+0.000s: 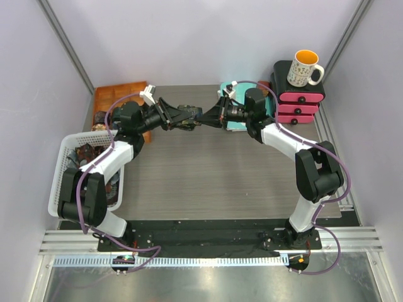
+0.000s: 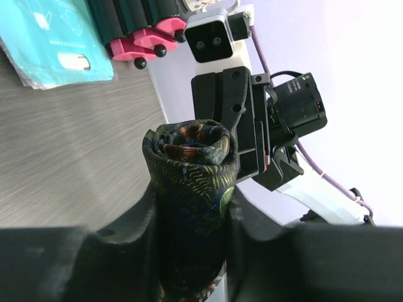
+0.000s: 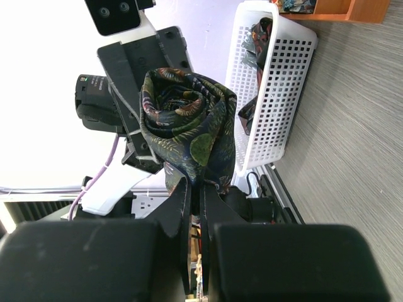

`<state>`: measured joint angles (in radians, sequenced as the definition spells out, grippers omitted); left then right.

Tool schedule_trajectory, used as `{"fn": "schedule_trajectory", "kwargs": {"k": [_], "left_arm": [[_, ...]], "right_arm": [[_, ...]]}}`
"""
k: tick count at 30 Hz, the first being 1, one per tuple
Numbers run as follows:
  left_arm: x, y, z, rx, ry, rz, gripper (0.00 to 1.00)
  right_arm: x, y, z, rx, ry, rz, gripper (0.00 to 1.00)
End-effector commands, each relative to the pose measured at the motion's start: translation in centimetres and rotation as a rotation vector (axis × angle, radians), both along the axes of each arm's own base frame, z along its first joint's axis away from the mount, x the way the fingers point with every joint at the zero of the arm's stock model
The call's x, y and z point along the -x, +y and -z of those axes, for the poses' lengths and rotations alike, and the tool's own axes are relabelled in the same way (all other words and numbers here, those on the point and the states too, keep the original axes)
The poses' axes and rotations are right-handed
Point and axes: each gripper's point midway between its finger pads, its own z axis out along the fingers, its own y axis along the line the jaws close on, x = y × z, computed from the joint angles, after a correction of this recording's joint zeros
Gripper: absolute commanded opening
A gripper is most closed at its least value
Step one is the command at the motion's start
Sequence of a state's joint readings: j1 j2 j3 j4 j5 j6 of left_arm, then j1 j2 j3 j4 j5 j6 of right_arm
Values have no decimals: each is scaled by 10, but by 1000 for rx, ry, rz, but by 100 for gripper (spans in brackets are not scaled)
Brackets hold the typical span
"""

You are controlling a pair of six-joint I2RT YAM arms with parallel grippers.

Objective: Roll the ties
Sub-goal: Place the tie in the storage box.

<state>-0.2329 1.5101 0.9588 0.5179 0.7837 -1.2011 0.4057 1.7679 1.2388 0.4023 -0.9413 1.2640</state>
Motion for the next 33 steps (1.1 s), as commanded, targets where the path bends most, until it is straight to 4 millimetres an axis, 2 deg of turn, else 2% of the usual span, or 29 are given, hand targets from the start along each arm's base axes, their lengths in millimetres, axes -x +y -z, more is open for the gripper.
{"fn": "schedule_trajectory", "kwargs": {"k": [1,2,4,5,7,8,10,11,14,15,16,18,23,25,26,27,28,33], "left_arm": [[7,-1,-5,14,-35,48,14],[8,-1,-5,14,-35,48,9],[9,3,-5,3,-30,42,3],[7,5,-2,-4,-24,28,2],[7,12,2,-24,-21,14,0],[6,16,4,-35,-13,1,0],[4,24,11,-66,-2,-16,0],[3,28,12,-83,-6,-26,0],[-1,47,26,-185,-4,-63,0],[-4,61,35,-234,49,-102,0],[-6,70,43,-325,-7,-109,0],[-7,91,55,-424,42,-142,0],[-14,134,73,-686,8,-190,0],[-18,148,80,-752,77,-211,0],[-27,175,86,-783,136,-263,0],[-32,183,83,-801,138,-275,0],[-36,186,93,-815,170,-270,0],[-59,204,99,-870,190,-313,0]], "right_arm": [[0,6,-24,-24,-83,-26,2],[0,6,-23,-20,-81,-26,12],[-1,6,-18,-7,-67,-24,24],[-3,6,-17,-3,-65,-21,39],[-4,7,-17,6,-75,-23,52],[-5,7,-16,12,-72,-19,62],[-7,7,-15,20,-72,-18,70],[-8,7,-14,30,-86,-18,82],[-17,2,-8,63,-96,3,99],[-21,-1,-9,69,-105,14,100],[-26,-5,-6,78,-104,24,100],[-31,-11,-2,91,-116,37,100],[-41,-20,8,124,-128,52,100],[-43,-22,12,135,-131,55,100],[-44,-23,14,139,-132,53,100],[-45,-24,15,141,-129,55,100],[-45,-24,16,144,-130,56,100],[-46,-27,19,148,-132,54,100]]}}
